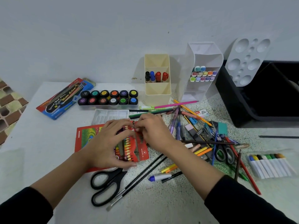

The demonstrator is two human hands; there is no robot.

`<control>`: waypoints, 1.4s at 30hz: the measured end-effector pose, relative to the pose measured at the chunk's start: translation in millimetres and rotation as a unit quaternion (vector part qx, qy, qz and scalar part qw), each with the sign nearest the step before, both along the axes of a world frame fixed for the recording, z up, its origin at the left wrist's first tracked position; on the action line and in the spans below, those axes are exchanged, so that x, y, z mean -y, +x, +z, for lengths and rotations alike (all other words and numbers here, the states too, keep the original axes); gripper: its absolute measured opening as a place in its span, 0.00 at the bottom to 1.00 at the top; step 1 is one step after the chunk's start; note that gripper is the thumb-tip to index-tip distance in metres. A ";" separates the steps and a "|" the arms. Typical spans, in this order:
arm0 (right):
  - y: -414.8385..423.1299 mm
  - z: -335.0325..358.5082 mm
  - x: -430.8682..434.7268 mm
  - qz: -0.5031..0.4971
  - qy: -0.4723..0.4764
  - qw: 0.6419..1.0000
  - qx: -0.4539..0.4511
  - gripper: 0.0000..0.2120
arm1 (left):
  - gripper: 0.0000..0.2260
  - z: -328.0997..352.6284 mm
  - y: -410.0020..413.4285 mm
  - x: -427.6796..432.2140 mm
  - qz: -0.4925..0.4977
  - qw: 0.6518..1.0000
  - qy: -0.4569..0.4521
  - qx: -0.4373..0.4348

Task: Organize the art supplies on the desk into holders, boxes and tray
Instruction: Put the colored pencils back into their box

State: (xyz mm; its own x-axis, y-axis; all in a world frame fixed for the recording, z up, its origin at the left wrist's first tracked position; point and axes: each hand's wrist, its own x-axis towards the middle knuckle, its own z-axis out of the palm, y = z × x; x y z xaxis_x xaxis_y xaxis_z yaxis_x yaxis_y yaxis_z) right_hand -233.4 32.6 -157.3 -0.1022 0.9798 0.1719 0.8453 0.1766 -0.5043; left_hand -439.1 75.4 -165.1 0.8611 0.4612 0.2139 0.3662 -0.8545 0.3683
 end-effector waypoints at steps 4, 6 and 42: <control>10.1 -1.1 -1.3 -0.034 0.006 0.999 -0.032 0.02 | 0.38 3.6 -0.7 -1.8 0.003 1.000 -0.008 -0.010; 18.0 -3.2 4.0 -0.057 -0.004 0.998 -0.020 0.05 | 0.37 4.7 -0.7 -2.6 0.002 1.000 -0.009 -0.011; 45.7 2.7 -27.4 -0.021 0.033 0.980 0.196 0.07 | 0.36 -3.4 -0.6 -6.1 0.022 0.999 -0.024 0.000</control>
